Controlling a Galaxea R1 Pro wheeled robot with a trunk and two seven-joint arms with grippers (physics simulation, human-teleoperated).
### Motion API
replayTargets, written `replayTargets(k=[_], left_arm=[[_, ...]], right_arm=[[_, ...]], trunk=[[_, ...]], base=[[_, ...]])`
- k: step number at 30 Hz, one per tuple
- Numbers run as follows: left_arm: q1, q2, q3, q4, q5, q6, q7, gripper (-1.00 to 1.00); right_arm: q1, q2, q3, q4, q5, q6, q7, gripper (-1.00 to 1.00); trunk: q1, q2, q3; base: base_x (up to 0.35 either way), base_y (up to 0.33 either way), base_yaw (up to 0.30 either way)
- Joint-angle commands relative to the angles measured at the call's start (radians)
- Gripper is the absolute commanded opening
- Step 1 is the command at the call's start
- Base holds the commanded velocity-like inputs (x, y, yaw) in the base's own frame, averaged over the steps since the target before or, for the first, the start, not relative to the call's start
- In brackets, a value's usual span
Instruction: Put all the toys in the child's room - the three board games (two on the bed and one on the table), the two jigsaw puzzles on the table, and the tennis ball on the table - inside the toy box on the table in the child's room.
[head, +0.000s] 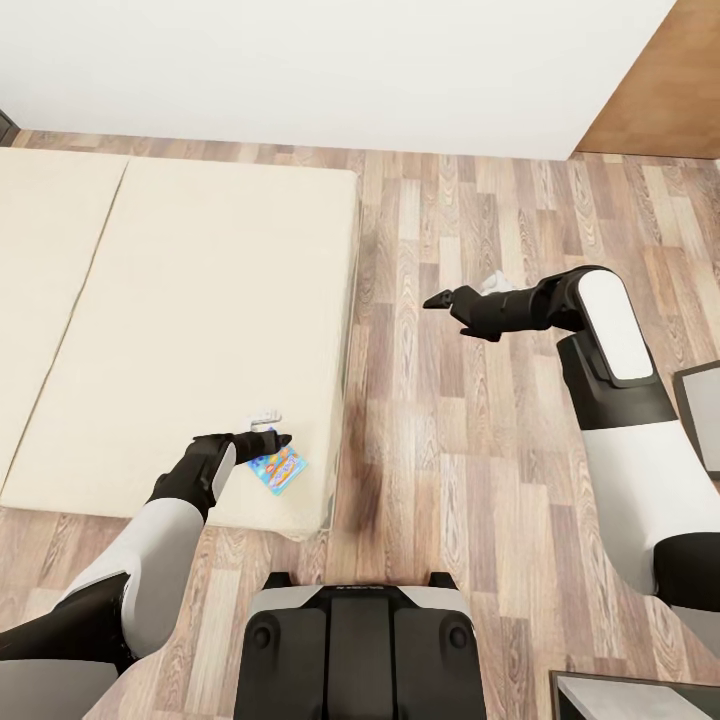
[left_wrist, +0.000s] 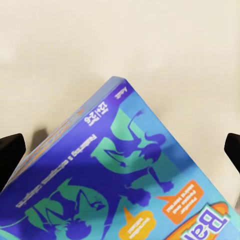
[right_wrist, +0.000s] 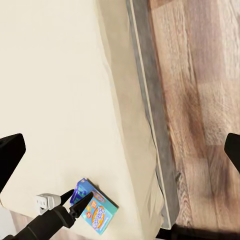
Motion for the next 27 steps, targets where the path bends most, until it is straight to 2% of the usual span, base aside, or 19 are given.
replayTargets(k=[1, 14, 22, 27], left_arm=[[-0.001, -0.002, 0.008, -0.002, -0.01, 0.005, -0.009, 1.0], [-0.001, 0.0, 0.016, -0.007, -0.006, 0.008, -0.01, 1.0], [-0.001, 0.021, 0.066, -0.036, -0.003, 0.014, -0.013, 1.0], [-0.001, 0.029, 0.082, -0.048, -0.003, 0.017, -0.014, 1.0]], right_arm=[[-0.001, -0.001, 0.002, -0.001, -0.01, 0.001, -0.01, 1.0], [0.002, 0.003, 0.001, -0.002, -0.009, 0.0, -0.01, 1.0], [0.002, 0.004, 0.002, -0.002, -0.008, 0.001, -0.01, 1.0], [0.002, 0.005, 0.002, -0.001, -0.008, 0.001, -0.01, 1.0]], trunk=[[0.001, -0.002, -0.001], [0.001, -0.002, -0.001], [0.001, -0.002, -0.001], [0.001, -0.002, -0.001]], base=[[0.0, 0.0, 0.0], [0.0, 0.0, 0.0], [0.0, 0.0, 0.0], [0.0, 0.0, 0.0]])
